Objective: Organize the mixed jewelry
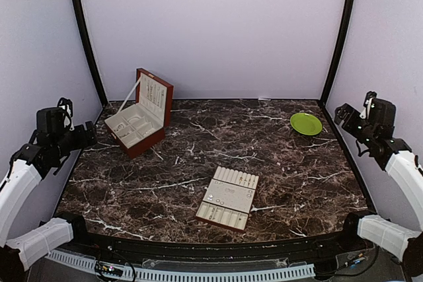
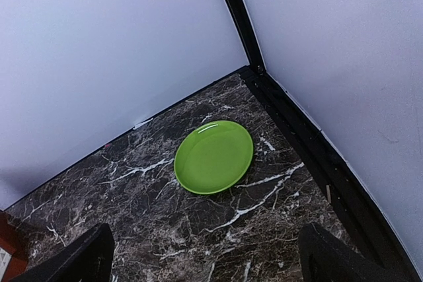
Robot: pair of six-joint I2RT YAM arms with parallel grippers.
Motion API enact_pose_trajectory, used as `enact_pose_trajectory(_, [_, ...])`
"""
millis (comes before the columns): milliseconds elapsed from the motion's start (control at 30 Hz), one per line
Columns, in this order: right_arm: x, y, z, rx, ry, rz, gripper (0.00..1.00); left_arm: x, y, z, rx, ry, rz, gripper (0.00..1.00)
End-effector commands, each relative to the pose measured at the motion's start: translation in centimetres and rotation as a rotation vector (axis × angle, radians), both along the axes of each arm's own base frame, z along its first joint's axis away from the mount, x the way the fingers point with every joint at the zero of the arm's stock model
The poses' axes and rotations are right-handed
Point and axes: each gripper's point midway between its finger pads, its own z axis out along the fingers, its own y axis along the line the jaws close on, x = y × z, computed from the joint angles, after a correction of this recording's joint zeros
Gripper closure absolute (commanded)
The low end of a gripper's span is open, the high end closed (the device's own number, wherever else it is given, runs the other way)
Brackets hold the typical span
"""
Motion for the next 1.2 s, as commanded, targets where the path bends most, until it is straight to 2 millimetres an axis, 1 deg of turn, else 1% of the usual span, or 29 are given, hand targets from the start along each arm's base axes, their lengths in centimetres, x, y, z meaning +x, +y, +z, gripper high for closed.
enact_pose_trajectory(0, [0.3, 0.6, 1.7, 0.019, -0.041, 0.031, 0.01, 0.0, 0.5, 0.6, 0.010, 0.005, 0.030, 0.01])
enact_pose_trajectory(300, [0.1, 1.5, 0.8, 0.027, -0.004, 0.083, 0.02, 0.0, 0.4, 0.1, 0.011, 0.011, 0.022, 0.01])
enact_pose_trajectory(467, [0.5, 4.8, 0.3, 0.150, -0.020, 0.234, 0.02, -0.6, 1.3, 0.3, 0.061, 0.023, 0.051, 0.01])
enact_pose_trajectory(500, [0.6, 5.4, -0.1, 0.160, -0.009, 0.250, 0.02, -0.7, 1.3, 0.3, 0.062, 0.021, 0.053, 0.01])
enact_pose_trajectory(533, [0.6, 6.7, -0.6, 0.159, 0.008, 0.285, 0.02, -0.8, 1.1, 0.3, 0.059, 0.017, 0.043, 0.01])
enact_pose_trajectory(567, [0.6, 7.4, -1.2, 0.152, 0.032, 0.296, 0.02, -0.9, 0.8, 0.3, 0.051, 0.009, 0.022, 0.02])
enact_pose_trajectory(667, [0.6, 9.5, -3.1, 0.117, 0.105, 0.332, 0.03, -0.6, -1.3, 0.2, 0.002, -0.008, -0.092, 0.08])
enact_pose_trajectory(800, [-0.2, 12.2, -4.8, 0.080, 0.164, 0.389, 0.04, 0.1, -4.5, -1.2, -0.100, 0.054, -0.226, 0.13])
enact_pose_trajectory(867, [-0.9, 13.2, -5.8, 0.069, 0.205, 0.399, 0.05, 0.3, -6.4, -1.5, -0.126, 0.084, -0.281, 0.14])
enact_pose_trajectory(900, [-1.3, 13.8, -6.3, 0.071, 0.227, 0.412, 0.07, 0.4, -7.5, -1.6, -0.132, 0.095, -0.307, 0.14])
enact_pose_trajectory(967, [-2.2, 15.0, -7.6, 0.063, 0.277, 0.427, 0.12, 0.4, -10.5, -1.6, -0.158, 0.100, -0.388, 0.15])
enact_pose_trajectory(1000, [-2.8, 16.0, -8.1, 0.056, 0.294, 0.443, 0.13, 0.3, -12.1, -1.7, -0.179, 0.099, -0.430, 0.15])
enact_pose_trajectory(1067, [-3.8, 17.1, -9.0, 0.048, 0.316, 0.454, 0.14, 0.0, -14.9, -1.9, -0.226, 0.099, -0.494, 0.15])
enact_pose_trajectory(1167, [-4.5, 17.6, -10.8, 0.040, 0.375, 0.426, 0.19, -0.9, -17.9, -2.7, -0.280, 0.124, -0.546, 0.16])
